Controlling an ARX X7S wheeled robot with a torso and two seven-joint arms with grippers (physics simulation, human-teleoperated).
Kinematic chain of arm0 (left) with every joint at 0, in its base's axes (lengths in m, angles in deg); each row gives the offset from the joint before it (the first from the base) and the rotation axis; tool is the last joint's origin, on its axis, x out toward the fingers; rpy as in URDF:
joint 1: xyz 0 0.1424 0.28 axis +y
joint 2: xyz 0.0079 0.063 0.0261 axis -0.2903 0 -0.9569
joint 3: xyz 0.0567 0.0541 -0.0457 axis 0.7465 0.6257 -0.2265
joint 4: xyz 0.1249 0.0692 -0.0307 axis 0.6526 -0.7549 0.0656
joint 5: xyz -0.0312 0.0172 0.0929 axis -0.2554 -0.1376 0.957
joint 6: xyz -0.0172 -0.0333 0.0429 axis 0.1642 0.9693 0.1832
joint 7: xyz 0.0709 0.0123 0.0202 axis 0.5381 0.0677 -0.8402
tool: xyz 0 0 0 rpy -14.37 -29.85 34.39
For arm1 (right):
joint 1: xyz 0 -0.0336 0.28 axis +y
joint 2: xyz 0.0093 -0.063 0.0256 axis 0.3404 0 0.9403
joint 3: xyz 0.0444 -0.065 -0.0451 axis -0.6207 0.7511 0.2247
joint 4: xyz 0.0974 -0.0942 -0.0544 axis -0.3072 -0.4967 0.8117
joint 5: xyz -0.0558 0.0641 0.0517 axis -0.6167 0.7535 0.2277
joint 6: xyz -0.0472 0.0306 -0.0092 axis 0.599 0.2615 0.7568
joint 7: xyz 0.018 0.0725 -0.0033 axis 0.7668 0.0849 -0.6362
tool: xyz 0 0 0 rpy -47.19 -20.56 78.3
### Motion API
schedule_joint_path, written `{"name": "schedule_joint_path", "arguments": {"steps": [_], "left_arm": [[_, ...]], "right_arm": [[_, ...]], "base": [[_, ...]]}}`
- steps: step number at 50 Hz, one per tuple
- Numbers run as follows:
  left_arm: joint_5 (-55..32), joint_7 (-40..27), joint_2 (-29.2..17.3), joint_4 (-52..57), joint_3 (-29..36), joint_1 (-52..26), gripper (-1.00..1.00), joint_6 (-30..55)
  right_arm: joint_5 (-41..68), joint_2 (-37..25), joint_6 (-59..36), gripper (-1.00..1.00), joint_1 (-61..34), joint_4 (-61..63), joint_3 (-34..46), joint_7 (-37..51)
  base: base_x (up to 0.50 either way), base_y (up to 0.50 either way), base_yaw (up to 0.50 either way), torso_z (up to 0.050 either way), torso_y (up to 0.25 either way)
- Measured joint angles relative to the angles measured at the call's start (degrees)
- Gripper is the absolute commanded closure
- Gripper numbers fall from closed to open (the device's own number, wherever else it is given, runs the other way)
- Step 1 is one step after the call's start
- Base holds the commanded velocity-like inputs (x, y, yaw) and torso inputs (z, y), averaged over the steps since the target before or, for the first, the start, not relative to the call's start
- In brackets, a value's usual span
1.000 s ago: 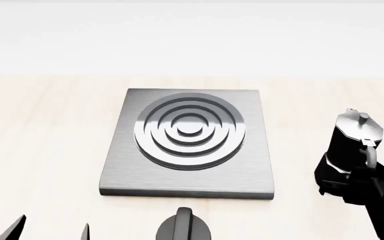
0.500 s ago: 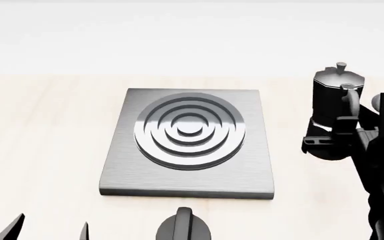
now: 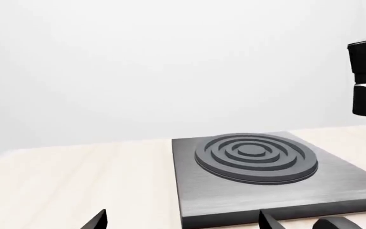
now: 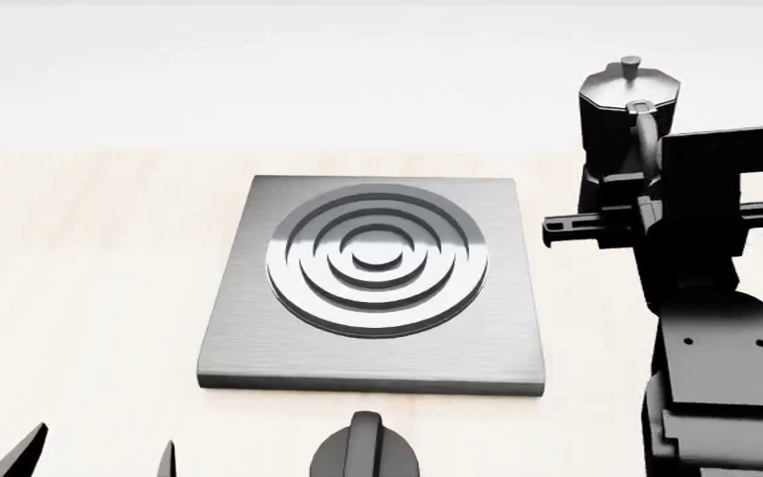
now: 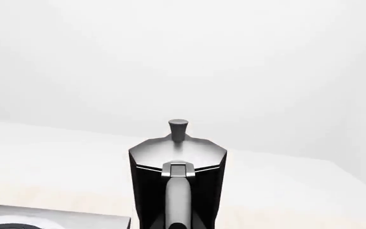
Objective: Put the moka pot on the stove.
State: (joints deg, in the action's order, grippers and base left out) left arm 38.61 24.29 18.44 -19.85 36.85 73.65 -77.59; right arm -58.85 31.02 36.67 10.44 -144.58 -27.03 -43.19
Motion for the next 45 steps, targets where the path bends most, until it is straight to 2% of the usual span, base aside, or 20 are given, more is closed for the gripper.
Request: {"name": "schedule_joint_path", "arguments": {"steps": [7,16,45], "left_arm": [[-0.06,-0.18,-0.16,0.28,-0.02,0.04,-1.00,0.04],[-0.11,-0.37,-0.33,0.55,0.00,0.09,-1.00,0.05],[-0.25,-0.87,-0.72,1.14,0.21,0.23,-1.00,-0.12]], "right_arm": [[-2.29,3.43,7.47,1.00,-4.31,-11.03,0.34,-0.31],[-4.60,6.57,11.29,1.00,-7.92,-17.52,-1.45,-1.07],[-11.23,13.56,11.92,1.00,-12.12,-20.10,-9.47,-5.12]], "base": [[0.00,0.00,0.00,0.000,0.000],[0.00,0.00,0.00,0.000,0.002],[0.00,0.00,0.00,0.000,0.001]]}}
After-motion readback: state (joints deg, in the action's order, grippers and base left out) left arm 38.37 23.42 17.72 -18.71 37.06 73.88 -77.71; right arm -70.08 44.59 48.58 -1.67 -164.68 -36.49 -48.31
